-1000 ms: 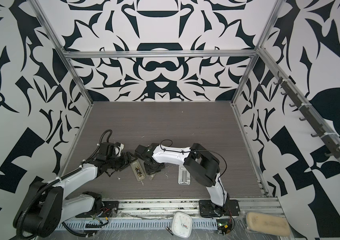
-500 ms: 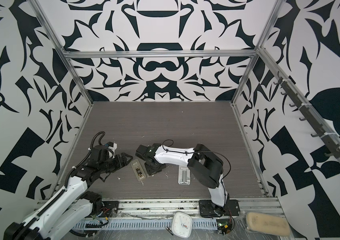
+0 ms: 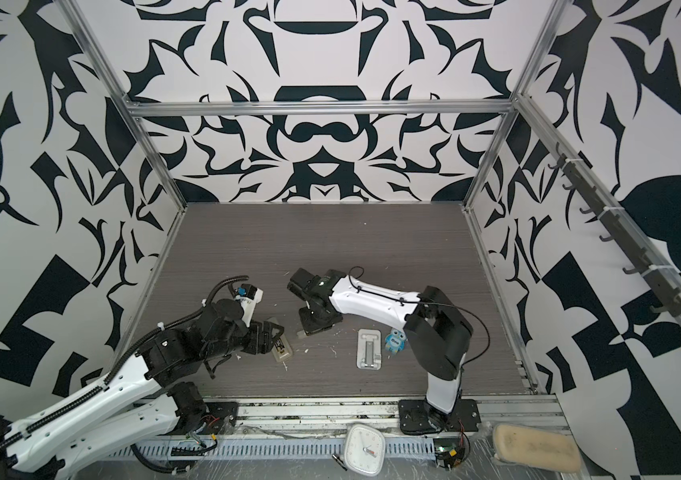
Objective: Load the batteries into the remote control
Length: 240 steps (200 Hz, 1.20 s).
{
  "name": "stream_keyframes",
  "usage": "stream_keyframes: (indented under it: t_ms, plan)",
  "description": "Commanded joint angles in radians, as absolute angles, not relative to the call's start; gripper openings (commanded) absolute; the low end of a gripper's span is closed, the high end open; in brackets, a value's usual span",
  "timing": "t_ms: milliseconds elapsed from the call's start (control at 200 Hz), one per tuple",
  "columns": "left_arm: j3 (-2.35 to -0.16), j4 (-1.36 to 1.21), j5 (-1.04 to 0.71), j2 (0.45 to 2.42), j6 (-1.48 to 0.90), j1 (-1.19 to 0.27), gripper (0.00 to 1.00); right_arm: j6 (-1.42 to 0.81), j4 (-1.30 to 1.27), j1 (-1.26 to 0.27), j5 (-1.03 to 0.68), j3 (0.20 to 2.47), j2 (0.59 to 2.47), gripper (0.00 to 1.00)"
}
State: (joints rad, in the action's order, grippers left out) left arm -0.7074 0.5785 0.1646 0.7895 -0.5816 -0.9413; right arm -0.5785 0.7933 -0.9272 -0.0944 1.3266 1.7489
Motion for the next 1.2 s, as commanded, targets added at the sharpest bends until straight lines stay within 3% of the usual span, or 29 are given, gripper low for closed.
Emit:
stream_keyframes:
  t_ms: [0,380,735,1195]
  plan:
    - [-0.829,0.660,0.309,0.834,-0.419,-1.002,0.76,-0.557,0.841,-0.880,-0.176,1.308,1.622,0.00]
    - [-1.111,0.745,0.494,1.080,-0.033,-1.174,0.77,-0.523,0.917,-0.696,-0.347,1.378,1.502,0.00]
    - [-1.142,0.732,0.787,1.199,0.274,-1.357,0.76,-0.518,0.952,-0.628,-0.419,1.425,1.492,0.00]
    - [-1.133,0.663,0.749,1.230,0.393,-1.363,0.69,-0.541,0.968,-0.623,-0.464,1.462,1.483,0.00]
